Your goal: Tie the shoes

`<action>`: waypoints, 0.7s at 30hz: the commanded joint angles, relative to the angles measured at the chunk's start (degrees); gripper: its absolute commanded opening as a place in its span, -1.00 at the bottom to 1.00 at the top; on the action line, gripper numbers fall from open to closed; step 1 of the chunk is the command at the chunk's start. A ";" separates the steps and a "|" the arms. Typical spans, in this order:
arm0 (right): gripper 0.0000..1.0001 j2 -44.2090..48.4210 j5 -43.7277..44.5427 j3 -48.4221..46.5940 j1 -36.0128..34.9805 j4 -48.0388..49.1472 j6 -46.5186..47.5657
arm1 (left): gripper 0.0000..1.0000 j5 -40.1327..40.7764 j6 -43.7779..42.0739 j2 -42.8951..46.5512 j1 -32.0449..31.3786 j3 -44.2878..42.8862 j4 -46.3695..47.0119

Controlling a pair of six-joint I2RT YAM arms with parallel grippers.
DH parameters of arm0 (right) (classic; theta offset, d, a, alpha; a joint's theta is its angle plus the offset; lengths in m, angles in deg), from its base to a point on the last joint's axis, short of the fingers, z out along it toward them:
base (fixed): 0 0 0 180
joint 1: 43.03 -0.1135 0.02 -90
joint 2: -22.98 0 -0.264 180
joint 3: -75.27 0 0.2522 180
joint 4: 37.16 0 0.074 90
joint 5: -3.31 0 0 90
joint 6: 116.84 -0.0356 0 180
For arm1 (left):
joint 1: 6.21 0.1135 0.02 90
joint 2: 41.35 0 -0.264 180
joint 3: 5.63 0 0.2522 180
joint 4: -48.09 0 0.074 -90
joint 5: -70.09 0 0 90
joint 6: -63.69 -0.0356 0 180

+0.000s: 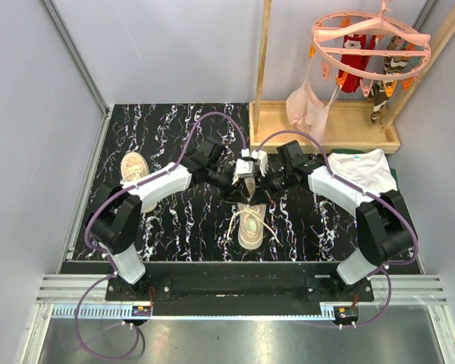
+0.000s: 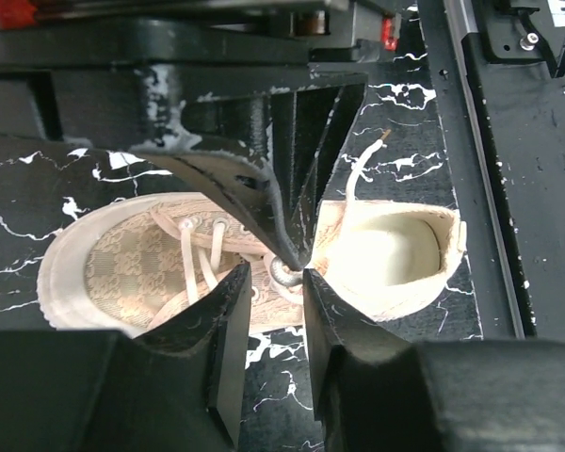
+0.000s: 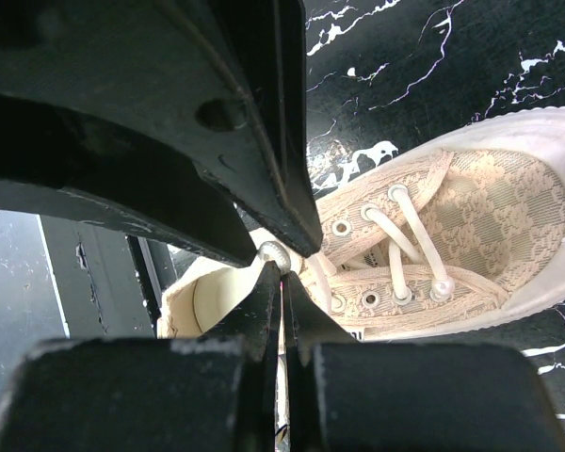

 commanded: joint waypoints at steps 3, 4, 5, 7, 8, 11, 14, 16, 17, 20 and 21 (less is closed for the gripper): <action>-1.00 2.41 -1.53 -1.62 -0.68 0.56 1.51 | -0.35 -3.81 -0.13 0.17 -0.40 -0.66 2.48; -1.00 2.41 -1.62 -1.62 -0.59 0.65 1.51 | -0.38 -3.90 -0.22 0.17 -0.57 -0.66 2.48; -1.00 2.50 -1.79 -1.62 -0.59 0.56 1.51 | -0.44 -3.81 -0.31 0.00 -0.49 -0.74 2.48; -1.00 2.41 -1.80 -1.62 -0.59 0.65 1.60 | -0.55 -3.46 -0.57 -0.18 -0.66 -0.74 2.39; -1.00 2.41 -1.80 -1.62 -0.59 0.65 1.60 | -0.59 -3.55 -1.35 -0.44 -0.75 -0.74 2.04; -1.00 2.58 -1.62 -1.62 -0.68 0.56 1.69 | -0.79 -3.29 -2.24 -0.79 -0.75 -0.83 1.08; -0.97 3.02 -0.83 -1.36 -0.59 0.65 1.51 | -1.00 -3.20 -2.07 -0.88 -0.75 -0.66 0.37; -0.65 4.07 0.83 -0.84 -0.59 0.56 1.25 | -1.00 -3.11 -1.02 -0.80 -0.75 -0.48 0.89; -0.52 4.51 1.36 -0.57 -0.68 0.56 1.07 | -1.00 -3.02 0.12 -0.53 -0.66 -0.22 1.25; -0.17 6.45 2.95 0.75 -0.59 0.47 0.20 | -1.00 -2.58 3.80 0.17 -0.40 1.10 4.67; -0.17 6.71 3.04 1.53 -0.59 0.47 -0.24 | -1.00 -2.41 4.52 0.26 -0.31 1.19 5.98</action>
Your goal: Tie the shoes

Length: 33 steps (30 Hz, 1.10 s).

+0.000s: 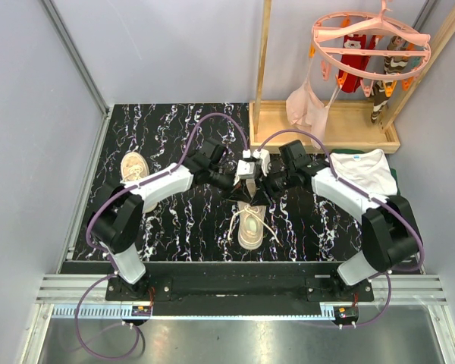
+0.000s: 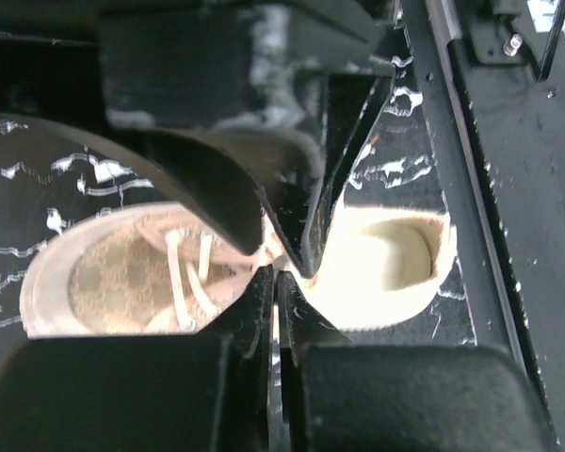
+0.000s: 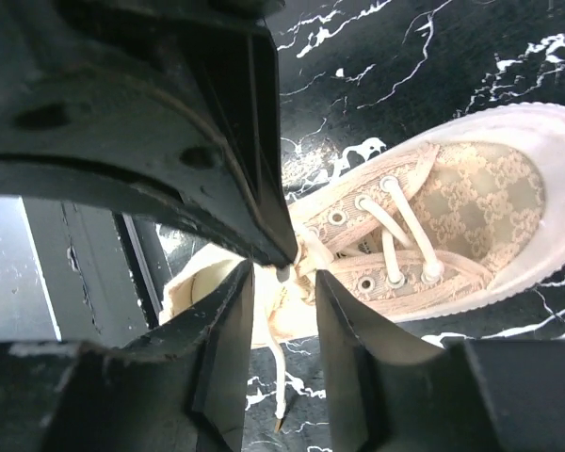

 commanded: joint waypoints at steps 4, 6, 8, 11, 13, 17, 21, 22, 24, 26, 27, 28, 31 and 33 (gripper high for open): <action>-0.17 6.13 2.10 2.44 -0.77 0.41 -1.23 | -1.00 -0.48 6.32 1.29 0.50 1.78 7.31; -0.18 6.22 2.80 2.36 -1.03 -0.91 -0.88 | -1.00 -0.57 6.77 1.38 0.76 2.13 7.49; -0.19 6.57 3.68 2.53 -1.12 -1.70 -0.62 | -1.00 -0.48 6.94 1.55 0.85 2.22 7.41; -0.07 7.98 5.18 4.46 -1.12 -1.97 -0.27 | -1.00 -0.48 6.86 1.46 1.03 2.49 7.58; 0.18 8.94 5.35 5.60 -1.12 -1.88 -0.88 | -1.00 -0.39 6.77 1.46 0.94 2.40 7.49; 0.15 9.30 4.13 6.57 -1.12 -1.79 -1.50 | -1.00 -0.31 6.85 1.55 1.03 2.31 7.67; -0.01 7.72 2.10 6.75 -1.21 -0.66 -2.02 | -1.00 -0.04 7.21 1.46 1.55 2.22 7.67; -0.03 7.46 2.02 6.84 -1.30 -0.13 -2.29 | -1.00 -0.13 7.38 1.38 1.56 2.22 7.76; -0.10 6.49 2.10 7.01 -1.73 1.19 -2.81 | -1.00 -0.13 7.65 1.38 1.64 2.40 7.93; -0.11 6.14 2.98 7.10 -2.26 2.41 -2.99 | -1.00 -0.13 7.82 1.46 1.73 2.66 8.19; -0.12 6.22 3.24 7.28 -2.61 3.03 -3.34 | -1.00 -0.13 7.91 1.46 1.64 2.84 8.46; -0.11 6.31 4.03 7.45 -2.70 3.48 -3.43 | -1.00 -0.04 8.08 1.38 1.73 2.93 8.63; -0.11 5.52 6.48 7.54 -3.41 3.74 -3.08 | -1.00 0.13 8.26 1.38 1.64 3.10 8.72; -0.12 4.91 7.37 7.72 -3.49 3.74 -2.47 | -1.00 0.05 8.35 1.38 1.73 3.19 8.99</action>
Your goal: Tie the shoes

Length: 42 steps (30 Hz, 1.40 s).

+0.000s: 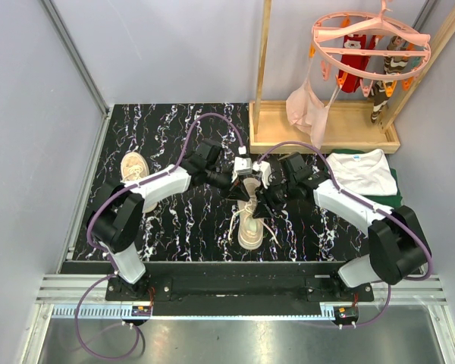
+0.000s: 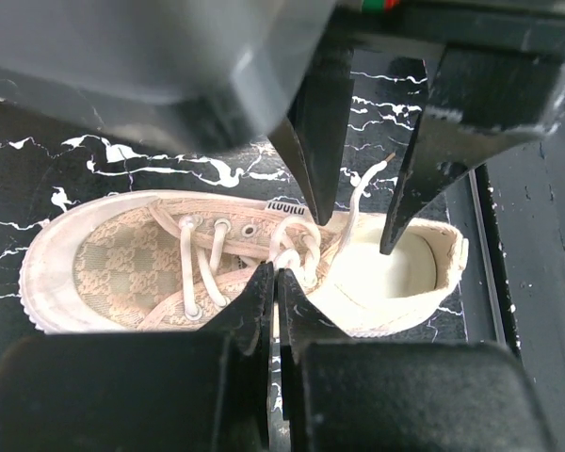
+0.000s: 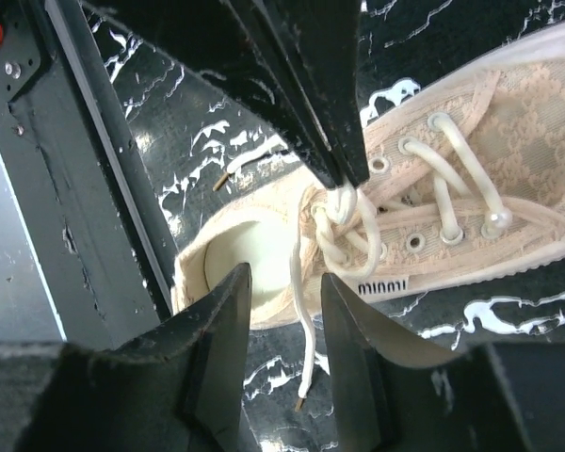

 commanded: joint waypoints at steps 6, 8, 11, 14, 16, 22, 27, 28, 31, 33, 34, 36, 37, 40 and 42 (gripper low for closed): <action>-0.19 -1.37 4.87 1.10 -1.38 2.50 2.37 | -1.00 -0.13 0.70 1.18 0.31 0.13 2.71; -0.45 -1.11 5.22 1.53 -1.29 2.50 2.81 | -1.00 -0.22 0.70 1.09 0.31 0.04 2.63; -0.83 0.12 5.58 1.89 -1.29 2.41 3.17 | -1.00 -0.13 0.52 1.18 0.31 0.04 2.71; -1.00 2.14 6.37 1.98 -1.29 1.71 3.34 | -1.00 -0.13 0.61 1.27 0.31 0.04 2.71; -1.00 3.72 7.51 1.98 -1.29 1.35 3.34 | -1.00 -0.30 0.61 1.44 0.31 0.13 2.71; -1.00 7.24 9.01 2.94 -0.24 -1.37 3.78 | -1.00 -0.57 0.44 2.41 1.19 0.57 2.36; -1.00 6.46 8.83 3.91 0.99 -5.14 7.03 | -1.00 -0.92 0.88 3.81 2.16 1.00 2.54; -1.00 6.19 8.66 3.82 1.00 -5.85 7.82 | -1.00 -0.92 1.31 4.08 2.24 1.18 2.62; -1.00 4.96 8.22 3.39 1.08 -7.61 9.75 | -1.00 -1.36 1.23 5.04 2.51 2.06 2.71; -1.00 3.47 8.65 2.86 1.08 -8.84 10.98 | -1.00 -1.88 1.14 5.66 2.51 2.76 2.63; -1.00 2.94 8.74 2.51 1.08 -9.28 11.34 | -1.00 -1.97 1.05 5.66 2.42 3.03 2.63; -1.00 2.06 8.22 2.24 1.08 -9.46 11.78 | -1.00 -2.15 0.96 5.92 2.42 3.55 2.54; -1.00 1.88 7.78 1.63 1.08 -9.37 11.78 | -1.00 -2.32 0.88 6.01 2.42 3.73 2.54; -0.88 0.30 6.37 -0.56 1.17 -8.76 11.17 | -1.00 -2.41 0.61 5.93 2.33 4.08 2.54; -0.73 -1.10 5.67 -1.71 1.17 -8.23 10.55 | -1.00 -2.68 0.53 5.66 2.24 4.00 2.54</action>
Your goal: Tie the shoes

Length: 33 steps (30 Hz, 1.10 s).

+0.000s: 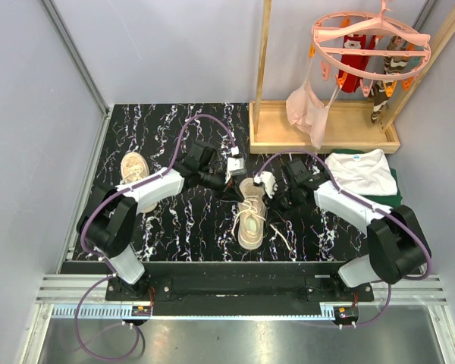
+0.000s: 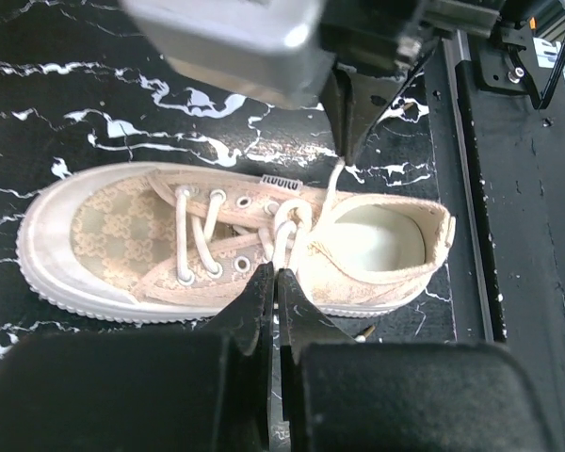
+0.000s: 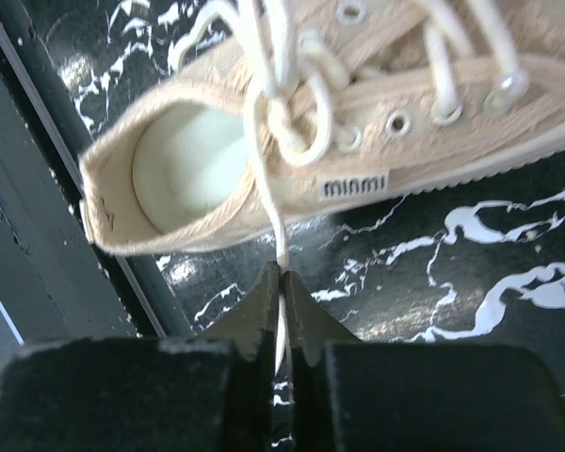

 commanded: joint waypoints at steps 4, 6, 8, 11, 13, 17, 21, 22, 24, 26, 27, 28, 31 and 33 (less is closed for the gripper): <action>-0.25 -2.64 -3.69 -6.75 0.63 1.24 0.17 | -1.00 -2.22 -0.39 2.10 0.10 0.21 1.99; 0.03 -2.82 -4.49 -7.37 0.80 1.42 -0.10 | -1.00 -2.22 -0.48 2.01 0.10 0.21 1.82; 0.34 -3.34 -4.66 -8.16 0.89 1.77 -0.10 | -1.00 -2.31 -0.57 1.83 0.28 0.21 1.64; 0.55 -4.92 -6.24 -9.30 0.89 2.12 -0.45 | -1.00 -2.48 -0.66 1.57 0.28 0.13 1.64; 0.69 -5.71 -7.04 -9.91 0.89 2.90 -1.15 | -1.00 -2.74 -0.57 1.39 0.37 0.04 1.73; 0.79 -8.26 -7.74 -10.79 0.89 5.11 -1.07 | -1.00 -2.92 -0.66 1.39 0.45 -0.23 1.64; 0.62 -10.11 -9.50 -11.85 0.89 5.81 0.08 | -1.00 -3.01 -1.18 1.22 0.63 -0.57 1.11; 0.58 -10.37 -9.93 -12.11 0.89 5.81 0.43 | -1.00 -3.18 -1.18 1.31 0.63 -0.49 0.68; 0.40 -10.81 -11.08 -12.38 0.89 5.90 0.52 | -1.00 -3.19 -1.45 1.39 0.72 -0.49 0.67; 0.23 -11.25 -11.96 -12.55 0.89 5.90 0.52 | -1.00 -3.19 -1.62 1.39 0.72 -0.49 0.58; 0.09 -11.17 -12.22 -12.55 1.06 5.90 0.60 | -1.00 -3.10 -1.80 1.48 0.72 -0.49 0.50; 0.04 -11.26 -12.66 -12.55 1.15 5.90 0.61 | -1.00 -3.18 -1.80 1.48 0.81 -0.49 0.50; -0.14 -10.73 -13.19 -12.38 1.59 5.99 0.69 | -1.00 -3.27 -1.71 1.48 0.98 -0.31 0.41; -0.25 -10.55 -13.19 -12.29 1.77 5.81 0.78 | -1.00 -3.19 -1.89 1.57 0.98 -0.05 0.41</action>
